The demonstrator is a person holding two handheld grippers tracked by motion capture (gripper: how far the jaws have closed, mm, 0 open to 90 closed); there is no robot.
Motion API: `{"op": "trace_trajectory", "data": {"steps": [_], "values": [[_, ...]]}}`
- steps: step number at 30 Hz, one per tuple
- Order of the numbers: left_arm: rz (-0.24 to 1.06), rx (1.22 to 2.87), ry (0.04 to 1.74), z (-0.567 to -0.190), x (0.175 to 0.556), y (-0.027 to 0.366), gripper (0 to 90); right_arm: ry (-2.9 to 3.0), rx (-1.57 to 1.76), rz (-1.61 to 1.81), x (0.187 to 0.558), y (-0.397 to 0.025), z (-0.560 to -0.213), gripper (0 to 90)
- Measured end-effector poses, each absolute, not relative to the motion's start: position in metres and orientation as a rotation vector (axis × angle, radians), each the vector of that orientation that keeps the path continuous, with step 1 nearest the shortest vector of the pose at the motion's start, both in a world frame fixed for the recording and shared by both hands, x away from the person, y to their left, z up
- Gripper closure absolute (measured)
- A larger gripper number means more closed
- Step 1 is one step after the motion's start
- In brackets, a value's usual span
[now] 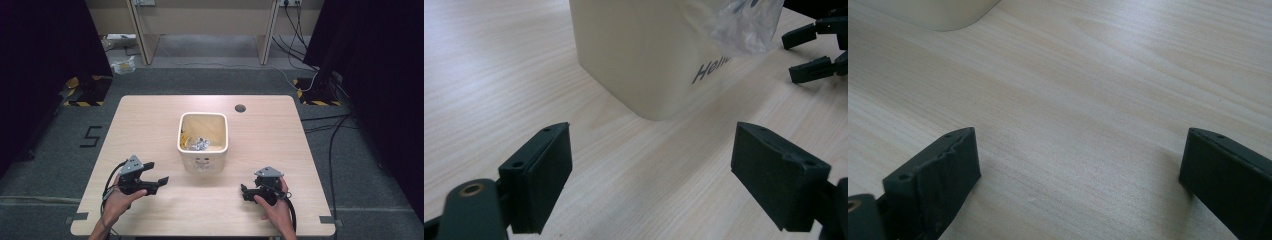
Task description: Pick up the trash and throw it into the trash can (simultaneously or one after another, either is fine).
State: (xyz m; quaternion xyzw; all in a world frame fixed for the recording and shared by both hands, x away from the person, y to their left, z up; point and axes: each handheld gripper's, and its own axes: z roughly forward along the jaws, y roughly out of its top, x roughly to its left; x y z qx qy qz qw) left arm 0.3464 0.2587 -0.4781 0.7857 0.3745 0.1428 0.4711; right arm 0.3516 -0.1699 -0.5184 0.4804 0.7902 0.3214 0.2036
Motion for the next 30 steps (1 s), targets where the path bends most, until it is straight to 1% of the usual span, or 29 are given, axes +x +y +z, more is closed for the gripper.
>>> {"op": "trace_trajectory", "data": {"steps": [11, 30], "values": [[0.312, 1.965, 0.937, -0.497, 0.340, 0.258, 16.1, 2.205, 1.341, 0.897, 0.352, -0.170, -0.518, 2.9], [0.337, 2.041, 0.955, -0.517, 0.330, 0.260, 16.1, 2.205, 1.341, 0.897, 0.352, -0.170, -0.518, 3.0]]}}
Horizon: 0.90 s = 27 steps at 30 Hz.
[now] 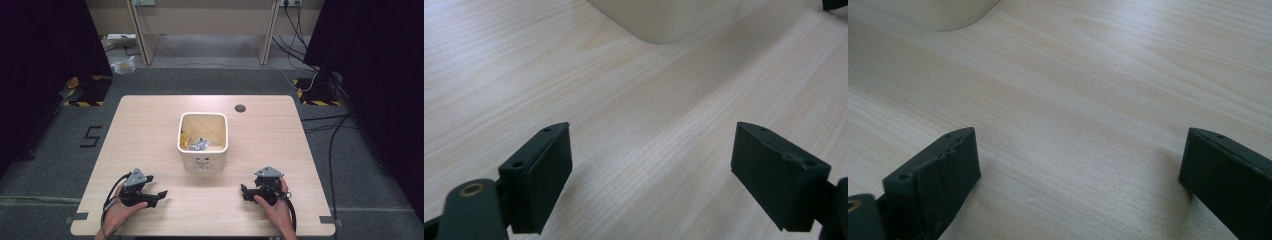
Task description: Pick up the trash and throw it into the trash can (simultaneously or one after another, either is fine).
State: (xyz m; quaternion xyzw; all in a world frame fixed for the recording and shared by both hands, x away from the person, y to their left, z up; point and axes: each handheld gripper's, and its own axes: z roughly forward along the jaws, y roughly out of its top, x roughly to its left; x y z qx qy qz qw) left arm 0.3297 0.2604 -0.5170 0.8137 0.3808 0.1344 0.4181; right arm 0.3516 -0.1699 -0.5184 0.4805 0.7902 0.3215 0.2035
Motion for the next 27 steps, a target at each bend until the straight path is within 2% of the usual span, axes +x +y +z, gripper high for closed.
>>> {"op": "trace_trajectory", "data": {"steps": [14, 27], "values": [[0.396, 2.142, 0.942, -0.5233, 0.3242, 0.2559, 15.4, 2.205, 1.338, 0.897, 0.3516, -0.1700, -0.5185, 3.0], [0.396, 2.141, 0.948, -0.5234, 0.3239, 0.2555, 14.3, 2.206, 1.337, 0.896, 0.3516, -0.1700, -0.5185, 3.0]]}}
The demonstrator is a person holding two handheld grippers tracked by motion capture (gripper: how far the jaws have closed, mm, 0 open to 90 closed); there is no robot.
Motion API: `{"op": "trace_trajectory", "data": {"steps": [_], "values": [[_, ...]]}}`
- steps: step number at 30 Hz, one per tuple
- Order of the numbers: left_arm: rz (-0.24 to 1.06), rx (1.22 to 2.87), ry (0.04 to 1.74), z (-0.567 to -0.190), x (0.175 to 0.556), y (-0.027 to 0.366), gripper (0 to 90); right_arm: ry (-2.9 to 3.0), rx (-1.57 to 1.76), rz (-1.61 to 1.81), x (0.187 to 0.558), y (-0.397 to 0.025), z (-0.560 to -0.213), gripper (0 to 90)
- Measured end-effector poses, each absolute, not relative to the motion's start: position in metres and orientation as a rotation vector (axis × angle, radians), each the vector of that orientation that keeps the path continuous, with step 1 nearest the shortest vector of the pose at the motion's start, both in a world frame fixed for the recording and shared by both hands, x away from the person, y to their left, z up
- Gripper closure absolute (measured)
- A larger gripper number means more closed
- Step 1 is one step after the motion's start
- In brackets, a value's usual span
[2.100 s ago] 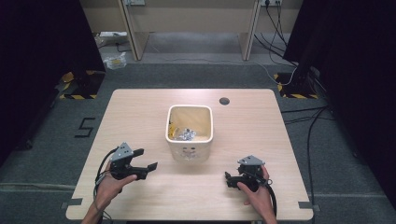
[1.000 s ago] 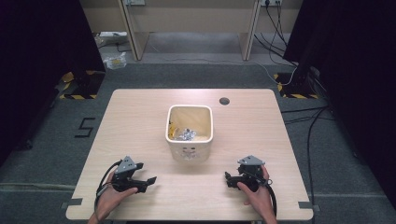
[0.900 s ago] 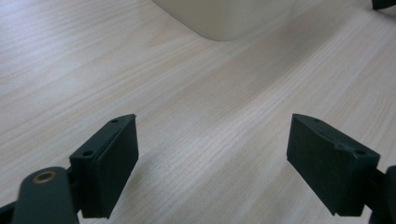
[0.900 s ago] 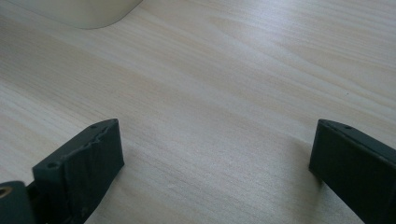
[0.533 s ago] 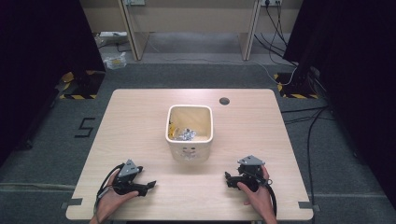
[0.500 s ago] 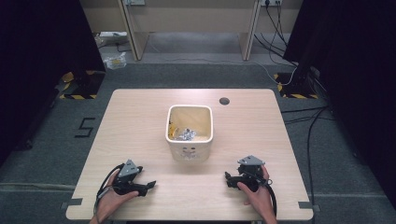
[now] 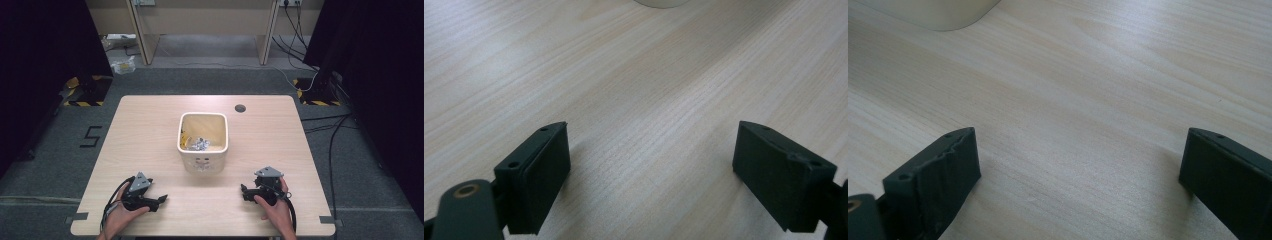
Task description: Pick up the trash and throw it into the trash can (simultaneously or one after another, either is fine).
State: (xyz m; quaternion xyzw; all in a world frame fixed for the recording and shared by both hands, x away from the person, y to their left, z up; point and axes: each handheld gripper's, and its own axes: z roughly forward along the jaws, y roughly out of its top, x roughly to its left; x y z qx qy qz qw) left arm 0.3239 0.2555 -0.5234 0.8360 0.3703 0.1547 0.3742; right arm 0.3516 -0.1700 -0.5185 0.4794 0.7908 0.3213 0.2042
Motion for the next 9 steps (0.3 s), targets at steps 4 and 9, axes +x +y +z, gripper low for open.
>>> {"op": "trace_trajectory", "data": {"steps": [4, 9], "values": [[0.396, 2.141, 0.948, -0.5233, 0.3239, 0.2555, 14.3, 2.205, 1.340, 0.897, 0.3516, -0.1699, -0.5185, 3.0], [0.396, 2.141, 0.948, -0.5234, 0.3239, 0.2555, 14.3, 2.205, 1.341, 0.897, 0.3516, -0.1699, -0.5185, 3.0]]}}
